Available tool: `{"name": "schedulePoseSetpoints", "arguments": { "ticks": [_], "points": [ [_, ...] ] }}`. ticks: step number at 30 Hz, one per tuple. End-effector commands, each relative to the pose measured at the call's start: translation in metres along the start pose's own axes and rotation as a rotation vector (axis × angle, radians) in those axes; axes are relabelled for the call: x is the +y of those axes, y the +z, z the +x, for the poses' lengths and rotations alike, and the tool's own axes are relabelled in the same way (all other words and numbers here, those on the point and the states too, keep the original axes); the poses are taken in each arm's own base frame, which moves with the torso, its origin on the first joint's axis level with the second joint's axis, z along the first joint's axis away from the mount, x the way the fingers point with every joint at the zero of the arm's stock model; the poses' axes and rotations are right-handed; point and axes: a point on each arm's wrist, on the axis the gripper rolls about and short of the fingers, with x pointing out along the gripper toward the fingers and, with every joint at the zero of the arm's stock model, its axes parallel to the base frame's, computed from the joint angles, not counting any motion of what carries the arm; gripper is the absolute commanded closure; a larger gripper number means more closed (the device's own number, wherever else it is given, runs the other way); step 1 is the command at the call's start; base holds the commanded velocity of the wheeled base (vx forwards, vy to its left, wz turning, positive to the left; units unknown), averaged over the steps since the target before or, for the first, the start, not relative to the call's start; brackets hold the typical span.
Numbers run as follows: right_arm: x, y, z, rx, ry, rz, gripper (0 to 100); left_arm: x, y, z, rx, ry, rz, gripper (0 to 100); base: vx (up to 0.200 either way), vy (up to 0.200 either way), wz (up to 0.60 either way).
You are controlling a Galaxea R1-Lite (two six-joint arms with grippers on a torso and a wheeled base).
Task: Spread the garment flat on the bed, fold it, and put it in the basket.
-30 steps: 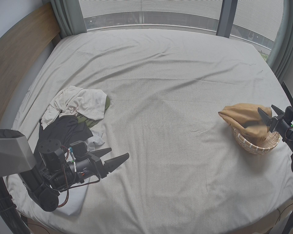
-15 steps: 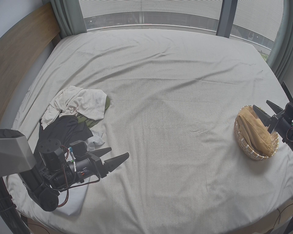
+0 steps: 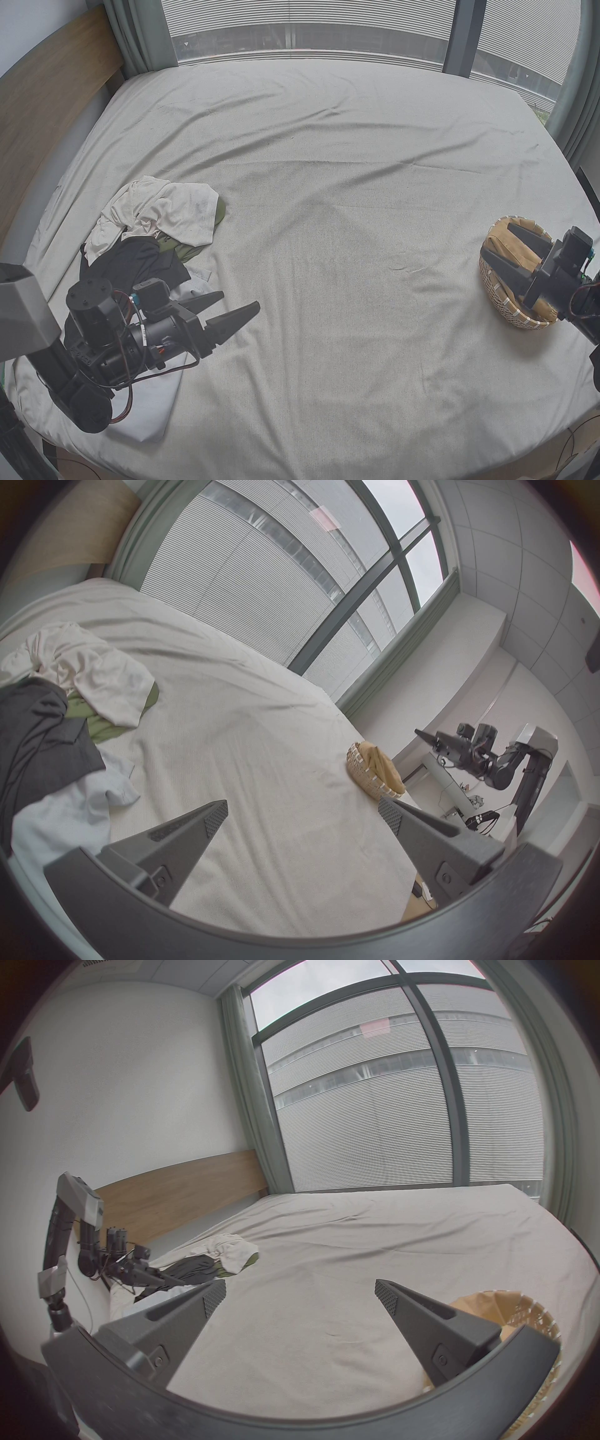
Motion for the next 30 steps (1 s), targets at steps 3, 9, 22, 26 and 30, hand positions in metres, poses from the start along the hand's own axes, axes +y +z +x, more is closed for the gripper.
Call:
{"name": "schedulePoseSetpoints", "arguments": {
  "ticks": [3, 9, 22, 26, 30],
  "points": [
    [0.023, 0.001, -0.009, -0.016, 0.089, 0.002, 0, -0.040, 0.046, -0.044, -0.189, -0.051, 0.052, 0, 0.000, 0.000, 0.00],
    [0.029, -0.003, -0.023, -0.003, 0.090, 0.006, 0, -0.055, 0.049, -0.080, -0.213, -0.030, 0.061, 0, 0.000, 0.000, 0.00],
    [0.050, -0.012, -0.095, -0.021, 0.033, 0.018, 0, -0.078, 0.029, -0.135, -0.223, -0.022, 0.065, 0, 0.000, 0.000, 0.00],
    [0.059, -0.011, -0.115, -0.024, 0.021, 0.019, 0, -0.085, 0.028, -0.152, -0.244, 0.036, 0.057, 0, 0.000, 0.000, 0.00],
    [0.067, -0.013, -0.133, -0.025, 0.019, 0.033, 0, -0.092, 0.023, -0.168, -0.236, 0.059, 0.062, 0, 0.000, 0.000, 0.00]
  ]
}}
